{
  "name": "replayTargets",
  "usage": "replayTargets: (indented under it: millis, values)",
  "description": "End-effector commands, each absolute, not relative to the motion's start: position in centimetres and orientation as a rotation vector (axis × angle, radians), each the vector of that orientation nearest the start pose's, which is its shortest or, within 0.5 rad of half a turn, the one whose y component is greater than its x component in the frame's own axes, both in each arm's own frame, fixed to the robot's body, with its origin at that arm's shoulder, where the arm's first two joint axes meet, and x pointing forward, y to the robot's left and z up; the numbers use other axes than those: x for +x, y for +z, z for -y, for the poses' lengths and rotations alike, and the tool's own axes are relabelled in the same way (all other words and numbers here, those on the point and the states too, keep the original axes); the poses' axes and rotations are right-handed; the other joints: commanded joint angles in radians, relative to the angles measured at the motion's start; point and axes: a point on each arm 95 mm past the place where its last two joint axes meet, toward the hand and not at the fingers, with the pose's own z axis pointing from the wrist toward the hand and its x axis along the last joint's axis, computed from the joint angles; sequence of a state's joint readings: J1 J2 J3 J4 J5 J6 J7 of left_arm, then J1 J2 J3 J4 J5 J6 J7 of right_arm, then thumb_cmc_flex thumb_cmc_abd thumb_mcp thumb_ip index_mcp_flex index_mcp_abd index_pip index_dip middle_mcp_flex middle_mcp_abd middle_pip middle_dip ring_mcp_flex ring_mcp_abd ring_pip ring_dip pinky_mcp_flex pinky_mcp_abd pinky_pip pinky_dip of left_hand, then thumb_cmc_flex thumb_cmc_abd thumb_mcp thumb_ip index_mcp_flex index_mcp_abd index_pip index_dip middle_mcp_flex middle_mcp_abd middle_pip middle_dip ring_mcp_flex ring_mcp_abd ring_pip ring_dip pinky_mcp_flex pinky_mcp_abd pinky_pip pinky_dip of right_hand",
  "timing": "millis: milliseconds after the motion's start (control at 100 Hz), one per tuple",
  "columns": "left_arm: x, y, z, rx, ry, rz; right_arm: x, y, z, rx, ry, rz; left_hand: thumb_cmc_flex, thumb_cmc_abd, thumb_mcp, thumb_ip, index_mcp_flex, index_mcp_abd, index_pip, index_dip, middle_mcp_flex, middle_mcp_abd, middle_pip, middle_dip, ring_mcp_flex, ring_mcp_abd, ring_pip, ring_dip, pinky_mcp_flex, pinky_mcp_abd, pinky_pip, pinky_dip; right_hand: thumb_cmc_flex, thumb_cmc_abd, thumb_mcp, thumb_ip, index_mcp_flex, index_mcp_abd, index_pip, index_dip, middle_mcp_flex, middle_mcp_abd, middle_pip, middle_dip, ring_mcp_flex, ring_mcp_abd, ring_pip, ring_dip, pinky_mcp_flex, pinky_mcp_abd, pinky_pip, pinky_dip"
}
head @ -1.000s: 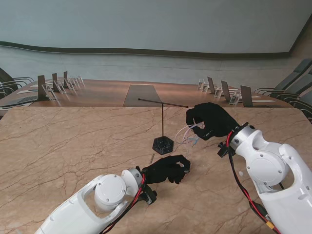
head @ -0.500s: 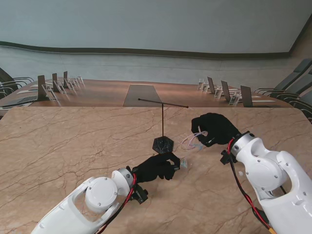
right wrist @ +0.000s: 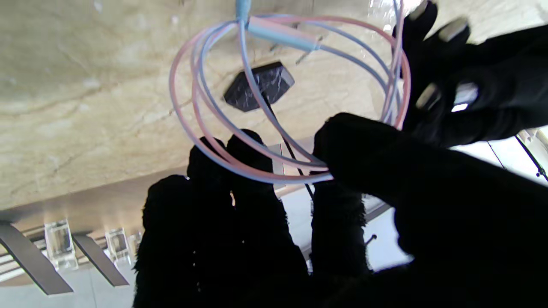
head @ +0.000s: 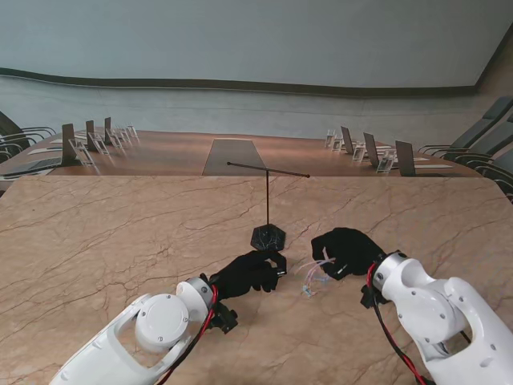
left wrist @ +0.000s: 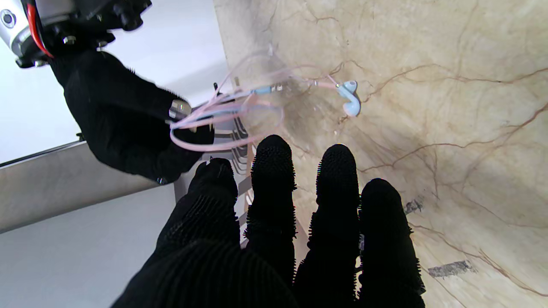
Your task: Take the wired earphone off the rack, coil the cable and place them on the table
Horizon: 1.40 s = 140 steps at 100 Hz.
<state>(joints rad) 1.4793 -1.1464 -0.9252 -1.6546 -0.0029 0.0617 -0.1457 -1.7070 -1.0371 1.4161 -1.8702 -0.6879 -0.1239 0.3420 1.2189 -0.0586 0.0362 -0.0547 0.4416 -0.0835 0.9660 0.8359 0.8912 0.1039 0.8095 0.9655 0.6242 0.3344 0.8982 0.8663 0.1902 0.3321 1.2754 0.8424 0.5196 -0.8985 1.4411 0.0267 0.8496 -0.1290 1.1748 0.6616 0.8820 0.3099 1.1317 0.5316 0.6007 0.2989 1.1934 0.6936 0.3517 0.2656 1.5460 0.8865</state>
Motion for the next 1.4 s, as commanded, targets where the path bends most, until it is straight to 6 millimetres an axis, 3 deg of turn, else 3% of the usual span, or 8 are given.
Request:
replayTargets:
  millis: [0, 430, 810, 1110, 1390]
  values:
    - [36.1, -33.2, 13.2, -2.257, -2.099, -1.378, 35.9, -27.5, 1.5, 1.445, 1.630, -1.671, 0.072, -0.012, 0.007, 0.025, 0.003, -0.054, 0.100, 0.017, -0.011, -0.007, -0.009, -0.006, -0.010, -0.001, -0.005, -0.008, -0.006, -0.023, 0.020, -0.002, 0.074, -0.004, 0.129, 0.054, 0.078, -0.040, 0.156, 0.019, 0.032, 0.094, 0.030, -0.011, 0.031, 0.058, 0.052, 0.018, 0.031, -0.061, 0.038, 0.017]
    - [36.1, -33.5, 12.8, -2.250, -2.096, -1.335, 33.2, -28.8, 0.6, 1.500, 1.557, -1.800, 0.072, -0.011, 0.005, 0.024, 0.004, -0.048, 0.096, 0.008, -0.012, -0.006, -0.010, -0.017, -0.009, -0.002, -0.001, -0.010, -0.005, -0.023, 0.022, -0.003, 0.091, -0.034, 0.129, 0.082, 0.096, -0.011, 0.164, -0.002, 0.064, 0.116, 0.033, -0.008, 0.058, 0.092, 0.066, -0.004, 0.061, -0.029, 0.047, 0.012]
    - [36.0, -33.8, 12.7, -2.251, -2.093, -1.320, 32.0, -31.2, -1.0, 1.614, 1.500, -1.884, 0.072, -0.012, 0.003, 0.024, 0.004, -0.047, 0.090, 0.003, -0.015, -0.001, -0.015, -0.025, -0.011, 0.000, -0.003, -0.012, -0.005, -0.023, 0.022, -0.004, 0.113, -0.053, 0.129, 0.071, 0.103, 0.016, 0.163, -0.023, 0.101, 0.148, 0.033, -0.002, 0.096, 0.138, 0.091, -0.033, 0.109, 0.020, 0.063, 0.008]
    - [35.8, -34.1, 12.6, -2.263, -2.075, -1.312, 31.7, -33.2, -1.2, 1.752, 1.439, -1.851, 0.072, -0.011, 0.001, 0.024, 0.006, -0.043, 0.075, -0.010, -0.016, 0.000, -0.022, -0.035, -0.012, -0.001, -0.005, -0.015, -0.006, -0.024, 0.021, -0.005, 0.143, -0.052, 0.129, -0.023, 0.097, 0.055, 0.147, -0.074, 0.122, 0.184, 0.005, 0.009, 0.114, 0.187, 0.114, -0.050, 0.152, 0.086, 0.072, -0.012]
    - [35.8, -34.1, 12.6, -2.263, -2.067, -1.297, 32.8, -34.0, -0.6, 1.739, 1.405, -1.836, 0.072, -0.009, 0.000, 0.024, 0.007, -0.039, 0.065, -0.017, -0.017, 0.000, -0.025, -0.041, -0.013, 0.000, -0.007, -0.016, -0.008, -0.026, 0.020, -0.006, 0.113, 0.015, 0.124, -0.100, 0.032, 0.026, 0.137, -0.081, 0.037, 0.157, 0.011, 0.001, 0.040, 0.140, 0.073, -0.009, 0.067, 0.009, 0.048, -0.014]
